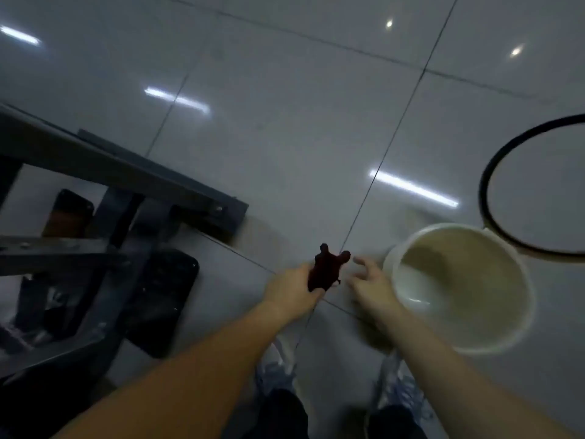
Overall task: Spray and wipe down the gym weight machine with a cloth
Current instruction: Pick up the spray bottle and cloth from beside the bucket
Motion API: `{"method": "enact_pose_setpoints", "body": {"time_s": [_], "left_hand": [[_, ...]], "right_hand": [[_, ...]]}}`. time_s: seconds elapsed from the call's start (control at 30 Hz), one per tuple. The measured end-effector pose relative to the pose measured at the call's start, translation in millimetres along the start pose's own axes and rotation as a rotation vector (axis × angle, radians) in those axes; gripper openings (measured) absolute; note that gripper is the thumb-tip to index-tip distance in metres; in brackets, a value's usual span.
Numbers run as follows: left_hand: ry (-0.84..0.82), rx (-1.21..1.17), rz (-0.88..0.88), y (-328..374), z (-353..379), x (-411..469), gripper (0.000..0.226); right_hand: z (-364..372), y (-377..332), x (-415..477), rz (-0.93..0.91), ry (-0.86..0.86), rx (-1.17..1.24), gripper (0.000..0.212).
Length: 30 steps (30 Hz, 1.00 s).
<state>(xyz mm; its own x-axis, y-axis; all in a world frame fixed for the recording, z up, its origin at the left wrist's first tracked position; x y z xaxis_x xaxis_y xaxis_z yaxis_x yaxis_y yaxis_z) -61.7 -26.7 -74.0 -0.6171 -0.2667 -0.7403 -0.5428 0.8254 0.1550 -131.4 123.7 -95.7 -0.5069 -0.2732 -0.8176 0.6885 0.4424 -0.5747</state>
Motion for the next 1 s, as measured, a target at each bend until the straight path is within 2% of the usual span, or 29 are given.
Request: {"method": "enact_pose_setpoints", "body": {"time_s": [0.1, 0.17, 0.2, 0.33, 0.47, 0.53, 0.57, 0.6, 0.67, 0.73, 0.8, 0.97, 1.0], "left_hand": [[0.015, -0.055, 0.011, 1.8, 21.8, 43.7, 0.052], [0.013, -0.079, -0.001, 3.6, 36.9, 61.7, 0.043], [0.004, -0.078, -0.005, 4.5, 45.0, 65.6, 0.037], [0.115, -0.082, -0.006, 3.8, 47.2, 68.7, 0.025], [0.190, -0.154, 0.000, -9.6, 41.3, 47.5, 0.031], [0.198, -0.208, -0.008, -19.6, 40.7, 37.5, 0.019], [0.202, -0.258, -0.024, -26.9, 41.9, 31.8, 0.007], [0.206, -0.308, -0.042, -33.7, 43.6, 25.6, 0.006], [0.223, -0.377, -0.066, -48.0, 50.1, 14.4, 0.013], [0.232, -0.425, -0.073, -62.2, 57.6, 5.9, 0.019], [0.196, -0.490, -0.101, -76.8, 65.9, 1.3, 0.013], [0.057, -0.440, -0.066, -90.2, 72.4, -4.8, 0.032], [0.029, -0.383, -0.050, -89.1, 71.3, -4.6, 0.029]], "right_hand": [[22.0, 7.1, 43.9, -0.087, -0.041, -0.102, 0.068], [34.7, 16.9, 64.4, -0.094, -0.055, -0.223, 0.069], [38.6, 25.2, 70.2, -0.087, -0.045, -0.284, 0.061], [28.4, 30.1, 71.1, -0.110, 0.091, -0.521, 0.003], [28.5, 24.6, 46.6, -0.171, 0.086, -0.541, 0.022], [36.4, 25.1, 38.0, -0.202, 0.019, -0.483, 0.031], [37.5, 28.4, 36.8, -0.177, 0.004, -0.433, 0.032], [37.1, 30.9, 37.0, -0.150, 0.007, -0.356, 0.029], [35.1, 39.3, 40.8, -0.058, 0.063, -0.196, 0.021], [41.3, 46.2, 49.4, 0.017, 0.096, -0.166, 0.031], [54.5, 47.7, 61.6, 0.048, 0.103, -0.230, 0.043], [62.7, 65.8, 94.5, 0.109, 0.191, -0.292, 0.034], [59.8, 66.9, 91.9, 0.109, 0.203, -0.304, 0.036]]}}
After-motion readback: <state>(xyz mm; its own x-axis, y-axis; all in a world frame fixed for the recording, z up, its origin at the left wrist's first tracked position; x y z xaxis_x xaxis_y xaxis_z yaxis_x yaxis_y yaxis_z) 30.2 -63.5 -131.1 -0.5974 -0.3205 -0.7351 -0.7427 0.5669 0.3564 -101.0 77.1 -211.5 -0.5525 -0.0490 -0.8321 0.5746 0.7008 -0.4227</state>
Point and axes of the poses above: each hand's wrist, its own x-axis towards the middle knuckle, its own z-axis out of the palm, y = z × x, the point moved 10 cm from there along x, towards the middle knuckle, and after that the axes turned 11 degrees about x, right-handed, at the moved point
